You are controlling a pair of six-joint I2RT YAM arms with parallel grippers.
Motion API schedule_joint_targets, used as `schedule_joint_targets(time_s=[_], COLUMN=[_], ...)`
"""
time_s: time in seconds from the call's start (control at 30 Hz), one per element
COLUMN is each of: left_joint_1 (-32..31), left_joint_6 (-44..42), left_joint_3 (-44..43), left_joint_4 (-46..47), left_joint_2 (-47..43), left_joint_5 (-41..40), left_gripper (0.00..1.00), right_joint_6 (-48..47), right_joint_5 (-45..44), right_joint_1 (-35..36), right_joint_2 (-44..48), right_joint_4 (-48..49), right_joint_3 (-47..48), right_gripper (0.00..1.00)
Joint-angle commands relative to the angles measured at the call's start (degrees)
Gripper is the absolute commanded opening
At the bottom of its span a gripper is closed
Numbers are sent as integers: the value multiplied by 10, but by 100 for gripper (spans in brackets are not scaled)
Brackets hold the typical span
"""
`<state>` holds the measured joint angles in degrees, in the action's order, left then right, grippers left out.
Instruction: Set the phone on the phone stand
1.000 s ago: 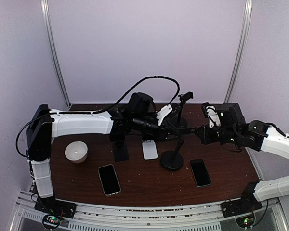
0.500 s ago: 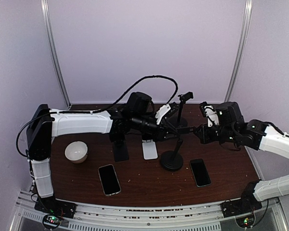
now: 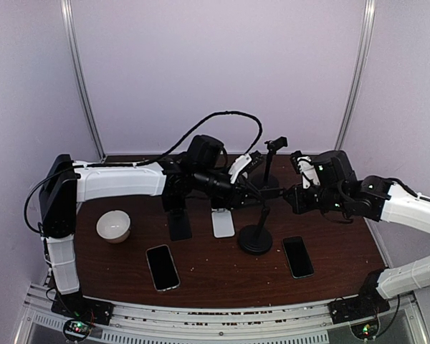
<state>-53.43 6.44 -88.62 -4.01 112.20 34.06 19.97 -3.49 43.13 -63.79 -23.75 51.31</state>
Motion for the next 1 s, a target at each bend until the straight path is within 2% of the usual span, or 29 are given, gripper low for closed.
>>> schedule_joint_targets(time_s=[0.0,0.3,0.47,0.77,0.87,0.97], left_joint_1=[6,6,6,6,6,4], left_joint_6=[0,-5,-8,-11,-7,-5], left_joint_3=[-2,1,3,6,4,-1], left_joint_4=[-36,-38,-42,-43,-39,-37], left_joint_2=[12,12,11,9,9,10], left_joint_5=[21,21,19,18,18,20], left_gripper=[0,0,0,0,0,0], right_joint_6=[8,15,28,26,12,1], right_joint_5=[-24,-101,-139,-114,-60,-43], right_joint_1=[5,6,-20,-38,-25,6], right_joint_2=[-8,-6,-7,-1,-8,-20], right_joint_4=[-12,-51,-81,-78,-54,-39], right_joint_3=[14,21,23,20,15,17], right_gripper=[0,0,0,0,0,0])
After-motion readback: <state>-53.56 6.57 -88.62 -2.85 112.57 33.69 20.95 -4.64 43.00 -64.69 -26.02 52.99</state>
